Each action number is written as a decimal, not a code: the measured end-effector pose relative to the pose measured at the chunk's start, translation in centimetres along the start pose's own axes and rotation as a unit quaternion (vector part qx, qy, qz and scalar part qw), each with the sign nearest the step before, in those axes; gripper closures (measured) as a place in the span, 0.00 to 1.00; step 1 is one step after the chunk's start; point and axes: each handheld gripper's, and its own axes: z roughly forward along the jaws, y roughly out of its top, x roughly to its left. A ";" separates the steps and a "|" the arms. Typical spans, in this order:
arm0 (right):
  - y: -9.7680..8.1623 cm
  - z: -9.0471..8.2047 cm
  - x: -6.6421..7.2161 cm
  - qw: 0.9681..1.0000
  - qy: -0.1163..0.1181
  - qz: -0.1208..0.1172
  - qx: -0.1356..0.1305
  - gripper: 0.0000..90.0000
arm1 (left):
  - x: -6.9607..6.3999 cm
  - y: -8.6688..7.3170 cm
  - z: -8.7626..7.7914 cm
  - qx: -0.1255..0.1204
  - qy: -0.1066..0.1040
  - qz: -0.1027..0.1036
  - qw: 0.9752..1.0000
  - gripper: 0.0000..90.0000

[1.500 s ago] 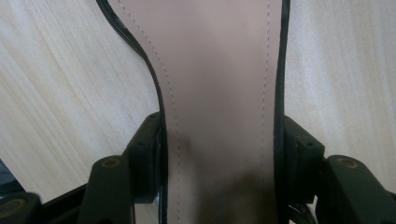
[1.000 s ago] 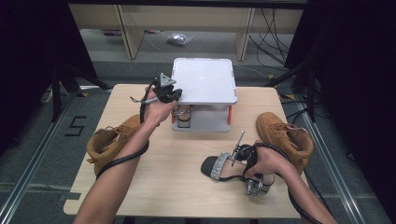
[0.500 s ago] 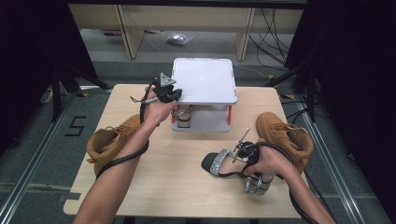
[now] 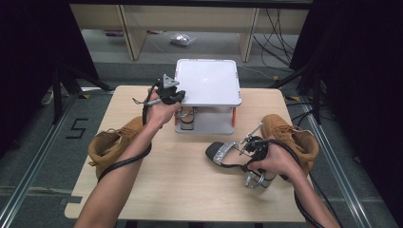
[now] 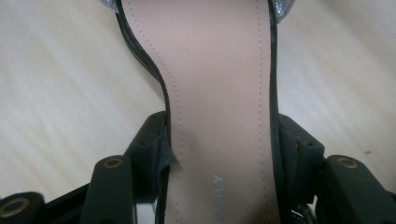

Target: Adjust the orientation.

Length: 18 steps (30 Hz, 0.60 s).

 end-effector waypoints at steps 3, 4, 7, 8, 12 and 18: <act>0.4 -0.1 -0.6 0.999 -0.021 0.039 -0.022 0.49 | 0.0 0.0 0.0 0.000 0.000 -0.001 1.000 1.00; 0.6 0.0 -0.8 0.998 -0.028 0.052 -0.034 0.49 | 0.0 0.0 0.0 0.000 0.000 -0.001 1.000 1.00; 1.0 0.3 -1.3 0.992 -0.039 0.107 -0.057 0.49 | 0.0 0.0 0.0 -0.001 0.000 -0.003 1.000 1.00; 1.4 0.6 -1.7 0.987 -0.042 0.140 -0.066 0.49 | 0.0 0.0 0.0 0.000 0.000 0.000 1.000 1.00; 2.6 1.1 -1.5 0.979 -0.041 0.187 -0.067 0.49 | 0.0 0.0 0.0 0.000 -0.001 -0.001 1.000 1.00; 4.8 2.2 -0.9 0.973 -0.037 0.207 -0.093 0.49 | 0.0 0.0 0.0 -0.001 0.000 -0.002 1.000 1.00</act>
